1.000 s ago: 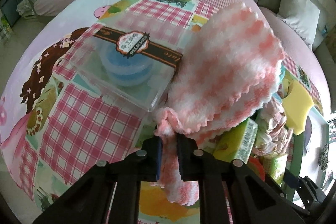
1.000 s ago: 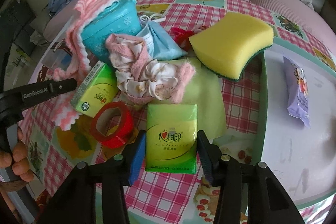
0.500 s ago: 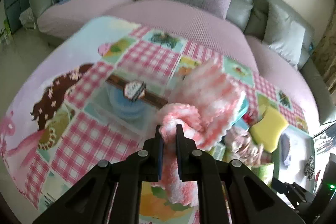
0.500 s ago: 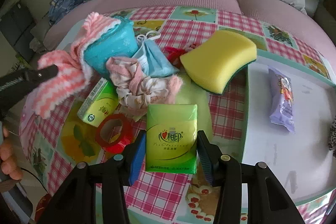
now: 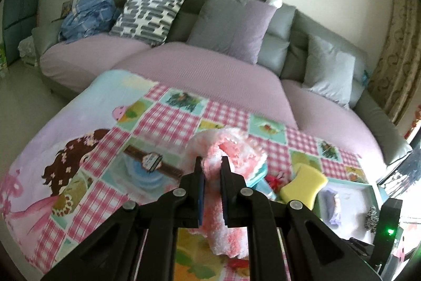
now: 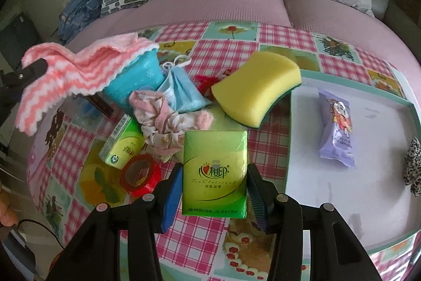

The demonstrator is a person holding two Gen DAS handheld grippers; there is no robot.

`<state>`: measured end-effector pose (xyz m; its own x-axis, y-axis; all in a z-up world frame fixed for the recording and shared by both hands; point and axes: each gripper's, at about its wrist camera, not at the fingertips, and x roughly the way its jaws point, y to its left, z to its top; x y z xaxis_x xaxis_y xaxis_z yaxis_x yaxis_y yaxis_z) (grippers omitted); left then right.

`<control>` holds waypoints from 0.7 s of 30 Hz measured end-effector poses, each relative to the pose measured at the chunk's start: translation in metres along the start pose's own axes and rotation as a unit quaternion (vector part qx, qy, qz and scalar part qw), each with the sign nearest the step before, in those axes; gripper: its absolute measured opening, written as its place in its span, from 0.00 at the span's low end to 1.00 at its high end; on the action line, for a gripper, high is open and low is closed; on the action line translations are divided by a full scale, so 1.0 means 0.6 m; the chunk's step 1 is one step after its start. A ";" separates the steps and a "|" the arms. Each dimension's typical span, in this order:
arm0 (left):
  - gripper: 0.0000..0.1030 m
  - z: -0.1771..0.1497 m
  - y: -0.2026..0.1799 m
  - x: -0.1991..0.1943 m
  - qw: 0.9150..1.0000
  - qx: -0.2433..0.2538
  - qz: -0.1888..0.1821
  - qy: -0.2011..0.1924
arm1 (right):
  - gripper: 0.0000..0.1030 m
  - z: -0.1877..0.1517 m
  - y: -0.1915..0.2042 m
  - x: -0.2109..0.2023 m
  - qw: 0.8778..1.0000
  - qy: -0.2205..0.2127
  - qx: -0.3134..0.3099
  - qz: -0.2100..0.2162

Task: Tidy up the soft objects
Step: 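Lift and carry the towel with the left tool while the right tool carries the tissue pack to the tray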

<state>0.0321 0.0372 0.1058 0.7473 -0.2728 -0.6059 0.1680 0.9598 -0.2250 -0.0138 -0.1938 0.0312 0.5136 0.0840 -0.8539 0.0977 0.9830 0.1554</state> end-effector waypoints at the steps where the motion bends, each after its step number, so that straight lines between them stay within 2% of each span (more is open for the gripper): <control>1: 0.10 0.001 -0.004 -0.005 1.000 0.002 -0.004 -0.006 | 0.48 0.001 -0.004 -0.003 1.000 -0.003 0.004 0.000; 9: 0.10 0.008 -0.048 -0.047 0.997 0.038 -0.030 -0.067 | 0.49 0.005 -0.033 -0.020 0.999 -0.021 0.030 -0.010; 14: 0.10 0.008 -0.083 -0.077 0.991 0.065 -0.051 -0.108 | 0.49 0.005 -0.056 -0.038 0.998 -0.034 0.046 -0.024; 21: 0.10 0.000 -0.133 -0.090 0.985 0.090 -0.087 -0.119 | 0.48 0.001 -0.116 -0.069 0.993 -0.051 0.087 -0.056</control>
<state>-0.0217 -0.0245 0.1565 0.8228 -0.4315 -0.3698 0.4021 0.9019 -0.1578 -0.0416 -0.2657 0.0561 0.5750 -0.0493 -0.8167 0.2994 0.9416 0.1540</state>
